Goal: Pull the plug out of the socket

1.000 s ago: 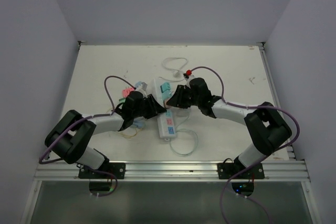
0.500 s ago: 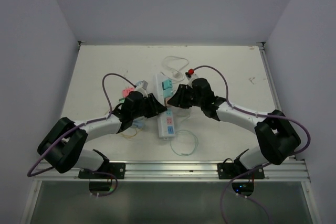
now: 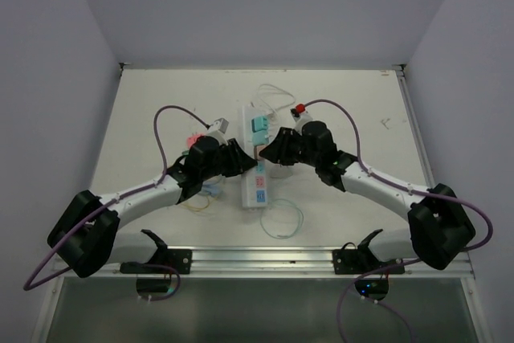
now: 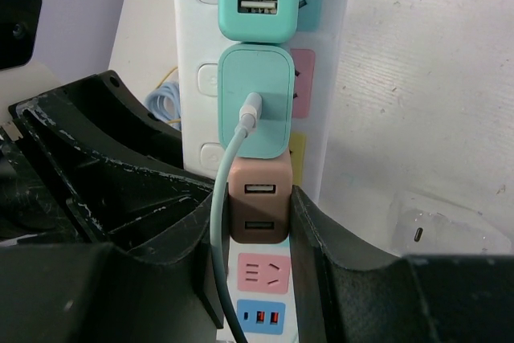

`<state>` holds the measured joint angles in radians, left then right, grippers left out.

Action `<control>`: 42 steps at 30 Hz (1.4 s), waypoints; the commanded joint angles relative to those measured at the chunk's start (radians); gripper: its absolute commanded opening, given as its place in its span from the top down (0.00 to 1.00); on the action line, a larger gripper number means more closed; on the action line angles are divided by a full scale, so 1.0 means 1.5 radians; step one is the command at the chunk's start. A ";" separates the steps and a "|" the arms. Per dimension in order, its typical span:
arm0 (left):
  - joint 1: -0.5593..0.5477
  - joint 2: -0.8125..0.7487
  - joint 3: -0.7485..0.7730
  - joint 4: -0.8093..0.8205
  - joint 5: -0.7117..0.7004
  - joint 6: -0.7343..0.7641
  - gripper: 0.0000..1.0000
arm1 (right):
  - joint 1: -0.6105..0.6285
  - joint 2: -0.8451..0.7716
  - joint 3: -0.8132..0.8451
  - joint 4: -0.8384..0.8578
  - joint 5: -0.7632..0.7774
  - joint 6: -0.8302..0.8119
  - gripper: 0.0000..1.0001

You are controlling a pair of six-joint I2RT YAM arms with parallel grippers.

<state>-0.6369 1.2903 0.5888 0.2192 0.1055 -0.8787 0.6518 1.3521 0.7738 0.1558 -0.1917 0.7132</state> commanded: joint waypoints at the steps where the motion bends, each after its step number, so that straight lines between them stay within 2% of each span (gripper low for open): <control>1: 0.032 -0.012 0.011 -0.080 -0.183 0.043 1.00 | -0.011 -0.068 -0.008 -0.003 0.015 -0.018 1.00; 17: 0.032 -0.049 0.019 -0.123 -0.259 0.084 1.00 | -0.015 -0.128 -0.020 -0.025 0.046 -0.014 1.00; 21: 0.032 -0.067 0.019 -0.098 -0.247 0.098 1.00 | -0.016 -0.110 -0.013 -0.036 0.022 -0.022 1.00; 27: 0.032 -0.088 0.012 -0.032 -0.202 0.115 1.00 | -0.016 -0.026 0.010 -0.060 -0.031 -0.025 0.99; 34: 0.029 -0.094 -0.016 0.069 -0.128 0.123 1.00 | -0.017 0.053 -0.013 -0.024 -0.065 -0.010 0.84; 37: 0.027 -0.099 -0.024 0.087 -0.114 0.133 1.00 | -0.016 0.067 -0.018 -0.014 -0.067 -0.009 0.72; 38: 0.026 -0.101 -0.028 0.091 -0.110 0.139 1.00 | -0.016 0.069 -0.018 -0.014 -0.065 -0.009 0.62; 40: 0.025 -0.101 -0.033 0.100 -0.108 0.145 1.00 | -0.016 0.072 -0.015 -0.017 -0.065 -0.010 0.51; 41: 0.025 -0.102 -0.037 0.102 -0.103 0.150 1.00 | -0.016 0.072 -0.014 -0.019 -0.066 -0.012 0.42; 42: 0.025 -0.102 -0.039 0.106 -0.099 0.152 1.00 | -0.016 0.071 -0.014 -0.021 -0.065 -0.011 0.39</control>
<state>-0.5922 1.1786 0.5251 0.1955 -0.0757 -0.6865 0.6281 1.4593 0.7456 0.0891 -0.2653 0.6991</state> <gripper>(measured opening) 0.389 0.566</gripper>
